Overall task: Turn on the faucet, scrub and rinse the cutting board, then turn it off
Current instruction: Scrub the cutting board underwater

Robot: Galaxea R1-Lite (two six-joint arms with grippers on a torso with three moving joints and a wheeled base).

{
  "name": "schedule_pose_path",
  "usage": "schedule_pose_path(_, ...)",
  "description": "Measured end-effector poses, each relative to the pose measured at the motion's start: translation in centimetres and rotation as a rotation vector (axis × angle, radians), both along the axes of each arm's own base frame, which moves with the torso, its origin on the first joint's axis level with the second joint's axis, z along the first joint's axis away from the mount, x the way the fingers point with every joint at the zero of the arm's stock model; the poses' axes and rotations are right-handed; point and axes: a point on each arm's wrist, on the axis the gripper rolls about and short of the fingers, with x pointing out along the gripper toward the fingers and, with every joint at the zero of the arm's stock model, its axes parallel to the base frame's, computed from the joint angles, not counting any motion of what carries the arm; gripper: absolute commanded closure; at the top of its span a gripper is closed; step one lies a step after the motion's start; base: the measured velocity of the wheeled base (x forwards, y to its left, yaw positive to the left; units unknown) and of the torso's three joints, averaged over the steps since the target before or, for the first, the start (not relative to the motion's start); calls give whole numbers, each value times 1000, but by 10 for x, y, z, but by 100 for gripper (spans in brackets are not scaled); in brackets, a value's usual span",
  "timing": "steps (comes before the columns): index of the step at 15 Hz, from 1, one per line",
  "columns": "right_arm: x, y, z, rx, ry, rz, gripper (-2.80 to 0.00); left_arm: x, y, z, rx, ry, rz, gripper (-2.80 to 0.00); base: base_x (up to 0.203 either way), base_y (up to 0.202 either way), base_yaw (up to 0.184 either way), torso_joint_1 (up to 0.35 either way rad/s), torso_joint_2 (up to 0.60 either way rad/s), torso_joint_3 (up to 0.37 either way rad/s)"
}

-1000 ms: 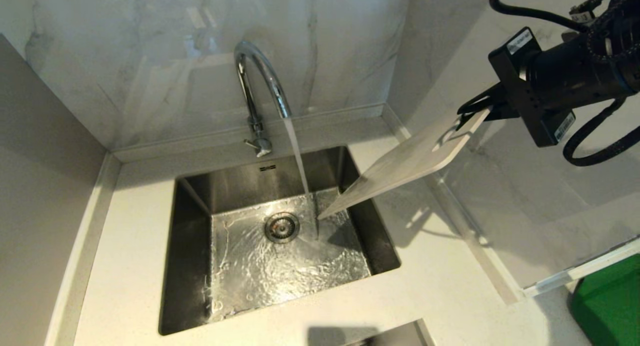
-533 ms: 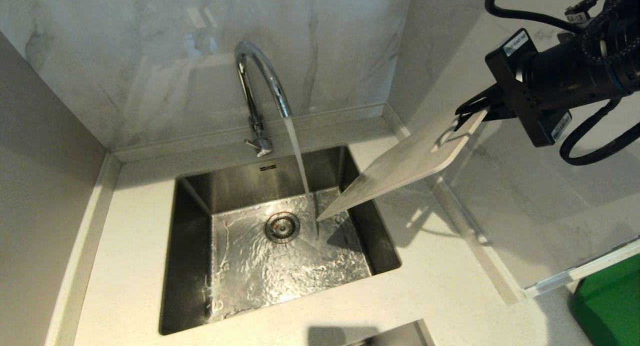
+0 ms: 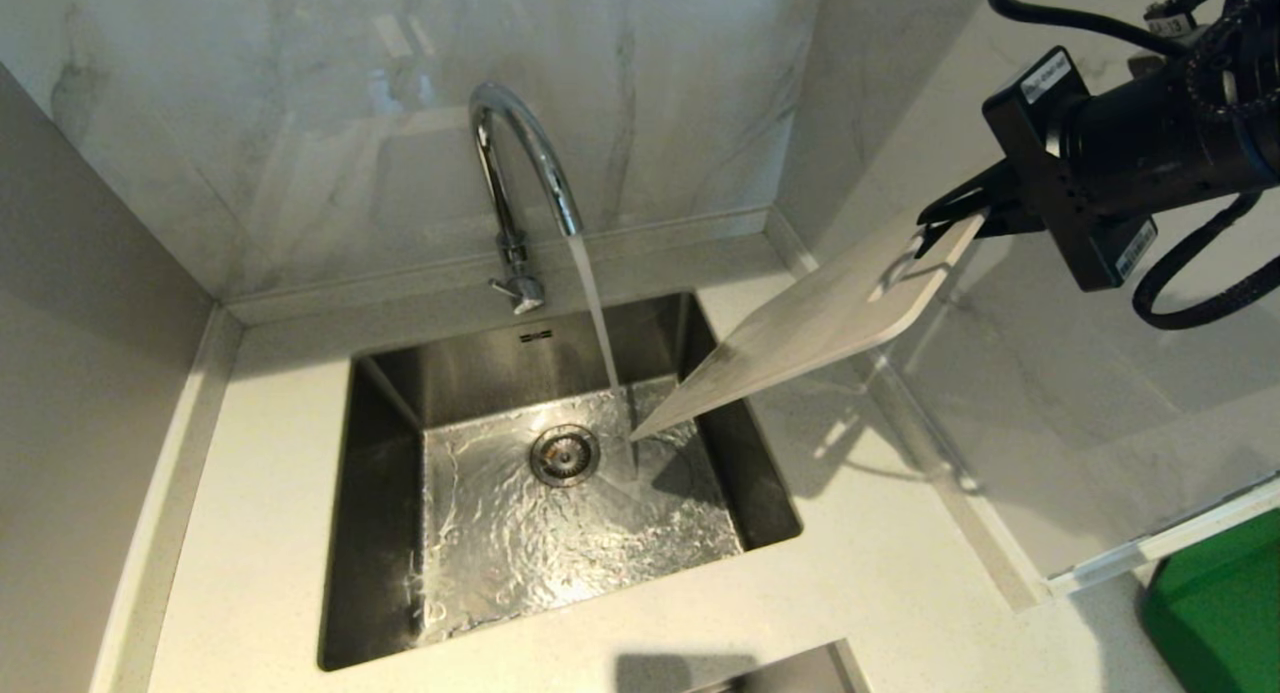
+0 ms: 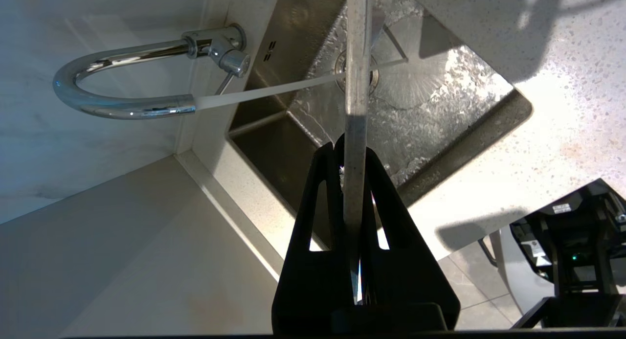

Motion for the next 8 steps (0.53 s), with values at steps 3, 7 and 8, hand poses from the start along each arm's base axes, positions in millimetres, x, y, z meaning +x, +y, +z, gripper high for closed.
schedule_pose_path(3, 4, 1, -2, 8, 3, 15, 0, 0, 0, 0, 0, 0, 0, 0, 0, 0, 0, 0, 0, 0)
schedule_pose_path(7, 15, 7, -4, 75, -1, 130, 0, 0, 0, 0, 0, 0, 0, 0, 0, 0, 0, 0, 0, 0)
schedule_pose_path(8, 19, 9, -5, 92, -4, 163, 0, 0, 0, 0, 0, 0, 0, 0, 0, 0, 0, 0, 0, 0)
